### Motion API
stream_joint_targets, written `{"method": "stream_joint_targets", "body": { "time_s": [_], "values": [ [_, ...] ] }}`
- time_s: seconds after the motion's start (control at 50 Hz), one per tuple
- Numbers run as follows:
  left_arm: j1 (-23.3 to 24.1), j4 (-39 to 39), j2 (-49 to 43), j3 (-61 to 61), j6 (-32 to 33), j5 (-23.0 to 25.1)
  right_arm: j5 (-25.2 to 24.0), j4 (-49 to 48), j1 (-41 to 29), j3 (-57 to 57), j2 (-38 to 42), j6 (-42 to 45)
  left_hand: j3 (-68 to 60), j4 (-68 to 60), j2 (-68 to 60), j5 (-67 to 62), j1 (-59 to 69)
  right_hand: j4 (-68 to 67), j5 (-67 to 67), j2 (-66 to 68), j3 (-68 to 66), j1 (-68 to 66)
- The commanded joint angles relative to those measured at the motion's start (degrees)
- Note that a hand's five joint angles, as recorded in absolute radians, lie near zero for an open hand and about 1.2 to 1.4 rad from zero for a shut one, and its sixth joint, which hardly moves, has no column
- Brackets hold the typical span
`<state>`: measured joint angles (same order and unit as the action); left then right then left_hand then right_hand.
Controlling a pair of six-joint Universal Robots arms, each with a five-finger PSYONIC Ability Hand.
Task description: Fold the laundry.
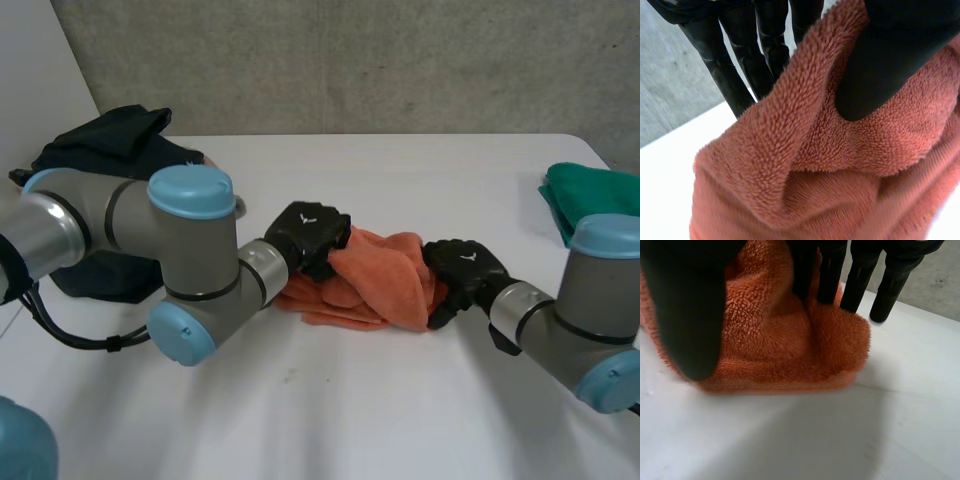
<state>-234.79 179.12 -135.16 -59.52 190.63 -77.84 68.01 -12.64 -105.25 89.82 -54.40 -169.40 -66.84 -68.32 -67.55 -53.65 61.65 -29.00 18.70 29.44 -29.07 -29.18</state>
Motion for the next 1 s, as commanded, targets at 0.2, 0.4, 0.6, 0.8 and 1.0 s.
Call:
{"method": "stream_joint_targets", "body": {
  "time_s": [0.2,0.4,0.6,0.8,1.0],
  "values": [
    [-4.4,6.0,12.8,6.6,-4.7,-5.4,10.9,-4.5,-1.8,-14.9,-5.2,2.0,-13.2,-11.7,-12.5,-16.3,18.3,-51.0,51.3,50.6,-50.9,-50.8],
    [-4.1,26.0,14.6,9.4,-4.8,-9.4,13.1,-23.0,-2.5,-21.1,-13.9,0.8,-13.2,-11.7,-12.5,-16.3,18.3,-51.0,51.3,50.6,-50.9,-50.8],
    [-1.9,22.7,21.7,-14.9,-3.1,-9.3,12.5,-9.6,-4.3,-17.4,-13.6,1.2,-13.2,-11.7,-12.5,-16.3,18.3,-51.0,51.3,50.6,-50.9,-50.8],
    [-1.7,21.3,27.2,-30.0,6.9,-9.4,11.7,6.3,-3.5,-14.1,-3.0,1.5,-13.2,-11.7,-12.5,-16.3,18.3,19.0,-18.7,-19.4,19.1,19.2],
    [-0.9,19.4,35.2,-26.7,7.6,-9.4,0.9,10.0,-2.0,-15.6,2.7,0.2,-13.2,-11.7,-12.5,-16.3,18.3,19.0,-18.7,-19.4,19.1,19.2]
  ]
}}
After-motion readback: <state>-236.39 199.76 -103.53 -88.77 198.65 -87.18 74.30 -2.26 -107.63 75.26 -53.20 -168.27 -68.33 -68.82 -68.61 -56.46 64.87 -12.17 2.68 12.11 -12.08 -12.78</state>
